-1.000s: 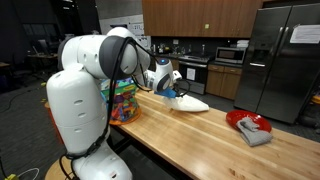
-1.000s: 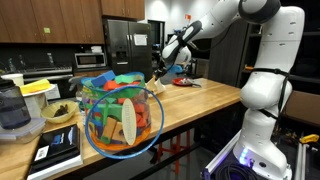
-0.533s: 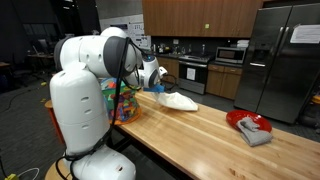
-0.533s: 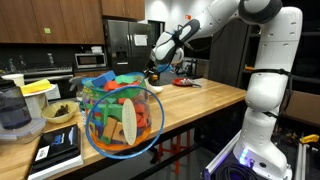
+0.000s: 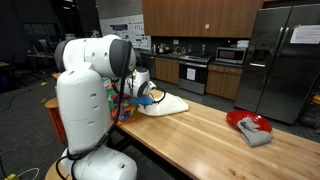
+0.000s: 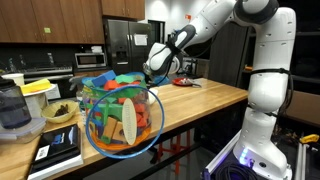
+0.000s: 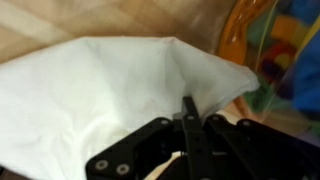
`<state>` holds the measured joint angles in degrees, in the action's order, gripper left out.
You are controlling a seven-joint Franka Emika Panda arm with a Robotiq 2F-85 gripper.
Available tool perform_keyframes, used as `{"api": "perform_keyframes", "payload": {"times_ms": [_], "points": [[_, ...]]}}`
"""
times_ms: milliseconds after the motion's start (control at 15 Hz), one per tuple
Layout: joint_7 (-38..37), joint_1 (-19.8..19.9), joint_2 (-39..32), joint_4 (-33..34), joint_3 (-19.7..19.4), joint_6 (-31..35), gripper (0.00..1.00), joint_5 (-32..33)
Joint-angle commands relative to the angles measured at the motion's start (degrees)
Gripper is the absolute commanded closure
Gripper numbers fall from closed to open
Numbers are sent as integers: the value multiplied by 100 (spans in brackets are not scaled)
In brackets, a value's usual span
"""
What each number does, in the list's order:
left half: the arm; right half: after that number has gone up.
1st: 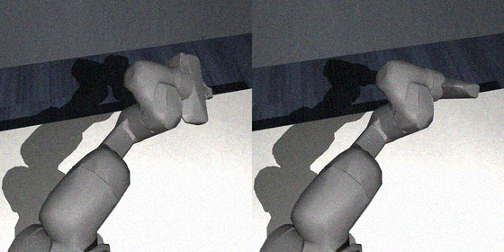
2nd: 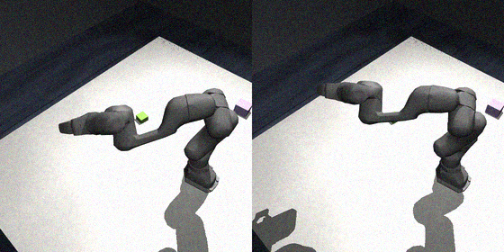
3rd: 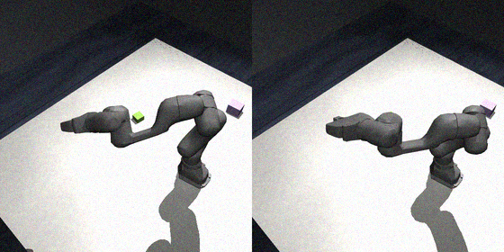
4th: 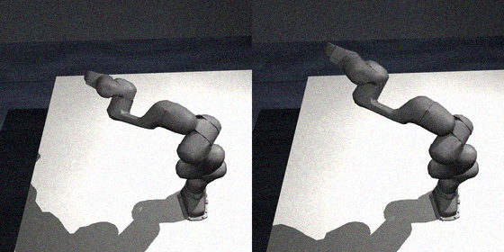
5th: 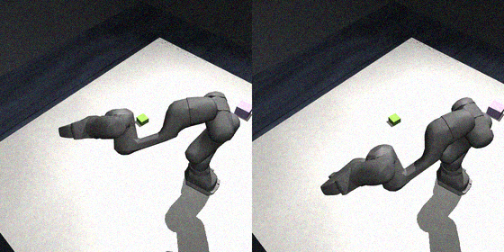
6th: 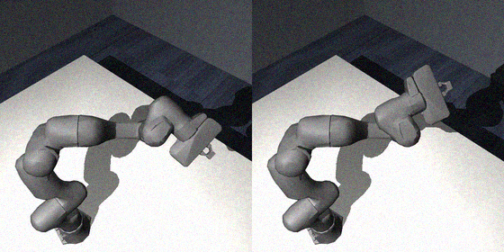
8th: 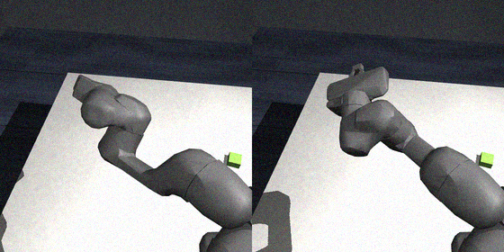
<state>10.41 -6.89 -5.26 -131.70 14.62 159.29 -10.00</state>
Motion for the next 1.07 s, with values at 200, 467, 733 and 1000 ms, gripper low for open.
{"api": "perform_keyframes", "payload": {"times_ms": [200, 467, 733, 1000], "points": [[1011, -8, 413, -1182, 128, -729, 99, -1702], [876, 11, 659, -1732, -132, -505, 99, -1886], [1030, 59, 995, -2180, -557, -277, 99, -2003], [1501, 139, 1236, -2412, -1124, -201, 99, -2062]]}}
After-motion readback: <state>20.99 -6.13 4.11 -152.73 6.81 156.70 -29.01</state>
